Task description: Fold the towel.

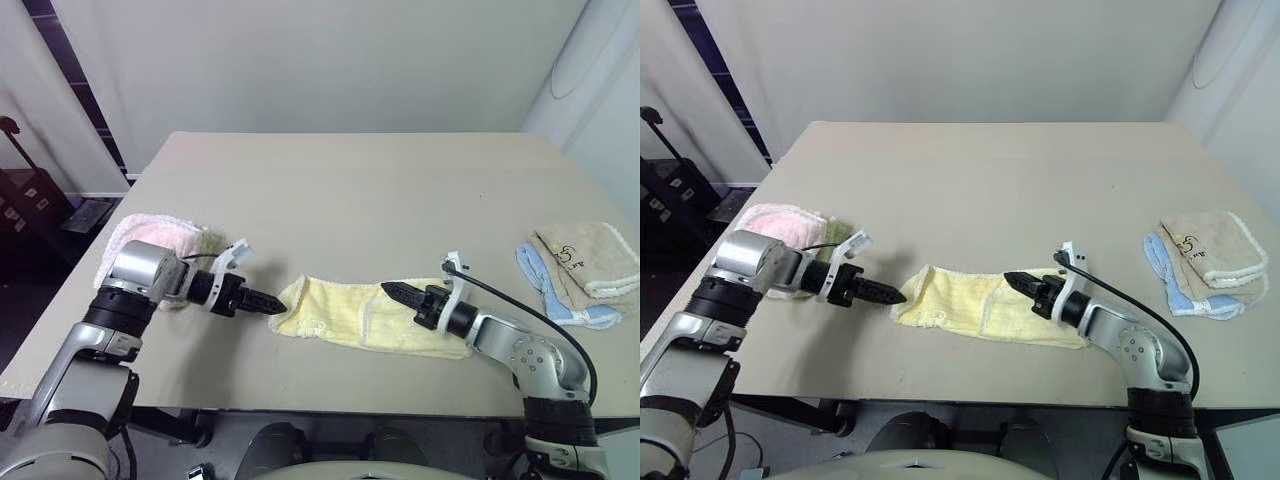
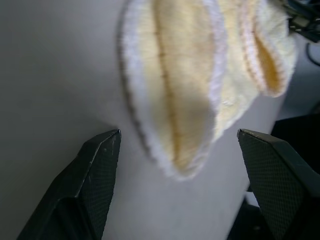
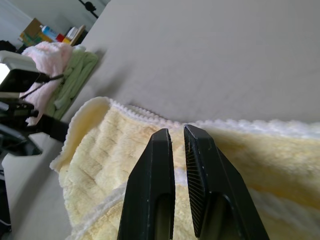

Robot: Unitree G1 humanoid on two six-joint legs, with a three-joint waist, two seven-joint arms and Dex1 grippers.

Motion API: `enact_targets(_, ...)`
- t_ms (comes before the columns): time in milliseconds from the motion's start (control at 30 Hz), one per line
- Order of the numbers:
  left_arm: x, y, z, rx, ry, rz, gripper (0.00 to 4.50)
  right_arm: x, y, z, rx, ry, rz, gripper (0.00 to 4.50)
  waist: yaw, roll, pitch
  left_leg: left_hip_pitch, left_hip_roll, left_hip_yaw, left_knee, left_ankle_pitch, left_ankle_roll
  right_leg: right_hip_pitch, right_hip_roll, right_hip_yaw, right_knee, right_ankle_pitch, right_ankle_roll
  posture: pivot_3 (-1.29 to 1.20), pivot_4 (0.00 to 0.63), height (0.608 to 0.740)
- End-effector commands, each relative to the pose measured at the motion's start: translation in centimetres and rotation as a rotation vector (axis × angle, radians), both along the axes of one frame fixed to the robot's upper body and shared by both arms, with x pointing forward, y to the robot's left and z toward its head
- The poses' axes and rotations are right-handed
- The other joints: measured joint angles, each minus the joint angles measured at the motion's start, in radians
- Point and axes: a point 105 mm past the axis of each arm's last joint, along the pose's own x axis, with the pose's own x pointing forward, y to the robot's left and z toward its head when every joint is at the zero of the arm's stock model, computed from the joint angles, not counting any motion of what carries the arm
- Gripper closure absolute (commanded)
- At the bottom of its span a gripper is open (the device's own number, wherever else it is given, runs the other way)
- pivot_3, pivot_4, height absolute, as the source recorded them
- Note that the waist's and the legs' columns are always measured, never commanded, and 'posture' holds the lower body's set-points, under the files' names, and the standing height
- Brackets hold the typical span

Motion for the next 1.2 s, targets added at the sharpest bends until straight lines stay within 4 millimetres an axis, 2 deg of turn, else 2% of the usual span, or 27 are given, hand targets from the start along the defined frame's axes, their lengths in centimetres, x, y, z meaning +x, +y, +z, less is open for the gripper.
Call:
enact_targets(33, -1.8, -1.2, -0.4, -0.048, 0.115, -0.042, 0.58, 0.2, -0.1, 1.2, 0.011, -0.049, -0.01, 4.06, -0.003, 0.0, 0.0, -0.001, 0.0, 0.0, 0.0, 0.0, 0.0, -0.001, 0.0, 0.0, 0.0, 0.0, 0.0, 0.0, 0.0, 0.74)
enact_targets(233, -2.2, -1.4, -1.8, 0.007, 0.141, -0.02, 0.58, 0.4, -0.3, 1.1, 0.009, -0.048, -0.03, 4.06, -0.003, 0.0, 0.0, -0.003, 0.001, 0.0, -0.001, 0.0, 0.0, -0.004, 0.001, 0.0, 0.002, 0.0, 0.0, 0.0, 0.0, 0.74)
enact_targets(500, -0.7, -1.6, -1.6, -0.012, 0.097, 0.044, 0.58, 0.5, -0.6, 0.9, 0.0, -0.041, -0.052, 4.06, 0.001, 0.0, 0.0, -0.001, 0.0, 0.0, 0.001, 0.0, 0.0, -0.001, -0.001, 0.0, 0.001, 0.0, 0.0, 0.0, 0.0, 0.74)
enact_targets(600, -0.3, -1.3, -2.0, 0.013, 0.083, 0.068, 1.22, 0.4, -0.8, 0.9, -0.005, -0.038, -0.06, 4.06, 0.002, 0.0, 0.0, -0.001, -0.001, 0.0, 0.001, 0.0, 0.0, 0.0, -0.001, 0.0, 0.001, 0.0, 0.001, 0.0, 0.0, 0.74)
enact_targets(867, 0.0, -0.9, -2.1, 0.007, 0.072, 0.079, 4.24, 0.1, -1.3, 0.9, -0.003, -0.033, -0.067, 4.06, 0.0, 0.0, 0.0, -0.002, -0.001, 0.0, 0.0, 0.0, 0.0, -0.002, -0.001, 0.0, 0.001, 0.0, 0.001, 0.0, 0.0, 0.74)
enact_targets(900, 0.0, -0.9, -2.1, 0.003, 0.072, 0.079, 4.47, 0.1, -1.3, 0.9, -0.002, -0.034, -0.068, 4.06, 0.0, 0.0, 0.0, -0.003, -0.001, 0.0, 0.0, 0.0, 0.0, -0.003, -0.001, 0.0, 0.001, 0.0, 0.001, 0.0, 0.0, 0.74)
enact_targets(1033, 0.4, -0.9, -1.2, -0.028, 0.05, 0.085, 4.47, -0.1, -1.5, 2.2, 0.016, -0.083, -0.075, 4.06, 0.0, 0.0, 0.0, -0.004, -0.001, 0.0, 0.0, 0.0, 0.0, -0.004, -0.001, 0.0, 0.001, 0.0, 0.001, 0.0, 0.0, 0.74)
enact_targets(1200, 1.6, -1.1, 2.1, -0.134, 0.001, 0.082, 4.47, -1.6, -1.6, 4.9, 0.063, -0.212, -0.053, 4.06, -0.002, -0.002, 0.002, -0.007, 0.0, 0.0, 0.0, 0.0, 0.0, -0.007, -0.001, 0.0, 0.001, 0.0, 0.001, 0.0, 0.0, 0.74)
